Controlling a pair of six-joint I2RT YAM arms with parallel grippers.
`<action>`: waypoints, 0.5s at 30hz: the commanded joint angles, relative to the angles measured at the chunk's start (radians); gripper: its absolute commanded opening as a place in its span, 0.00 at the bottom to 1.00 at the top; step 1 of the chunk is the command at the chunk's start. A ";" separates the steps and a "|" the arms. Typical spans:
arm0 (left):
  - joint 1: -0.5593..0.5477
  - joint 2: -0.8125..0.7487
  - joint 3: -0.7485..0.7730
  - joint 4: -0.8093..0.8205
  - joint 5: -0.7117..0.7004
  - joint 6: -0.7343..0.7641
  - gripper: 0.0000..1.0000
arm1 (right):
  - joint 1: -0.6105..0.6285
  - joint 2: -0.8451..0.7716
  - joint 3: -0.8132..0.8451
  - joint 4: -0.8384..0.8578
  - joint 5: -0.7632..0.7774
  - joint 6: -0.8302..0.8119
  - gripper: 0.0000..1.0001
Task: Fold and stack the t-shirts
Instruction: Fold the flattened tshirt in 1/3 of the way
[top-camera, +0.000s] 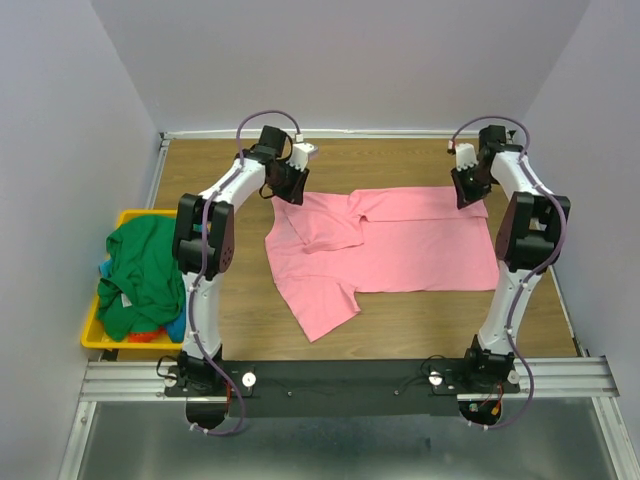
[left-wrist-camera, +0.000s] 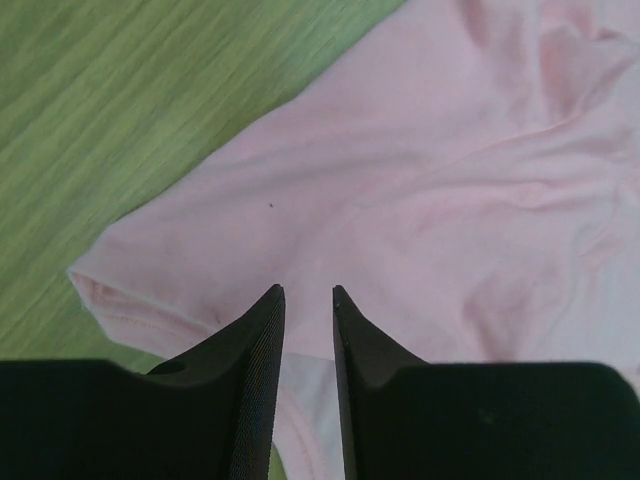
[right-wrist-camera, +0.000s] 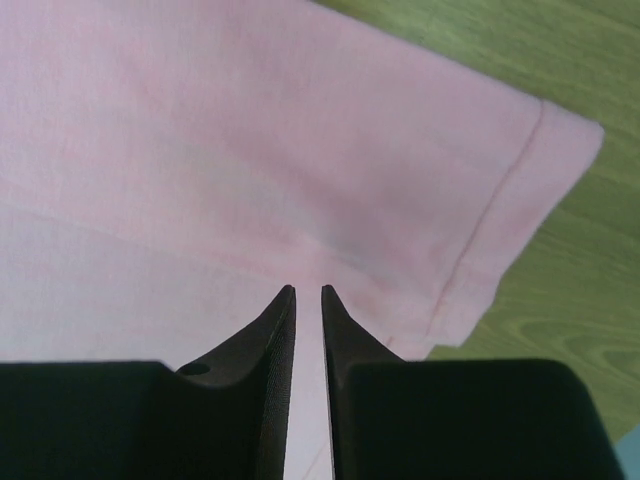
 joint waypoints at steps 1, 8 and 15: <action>0.019 0.071 0.021 -0.013 -0.026 0.016 0.33 | 0.018 0.074 0.045 -0.006 -0.001 0.026 0.23; 0.122 0.164 0.053 -0.038 -0.145 0.018 0.26 | 0.018 0.158 0.065 0.029 0.077 0.042 0.21; 0.169 0.249 0.196 -0.089 -0.199 0.048 0.19 | 0.022 0.273 0.209 0.039 0.079 0.083 0.22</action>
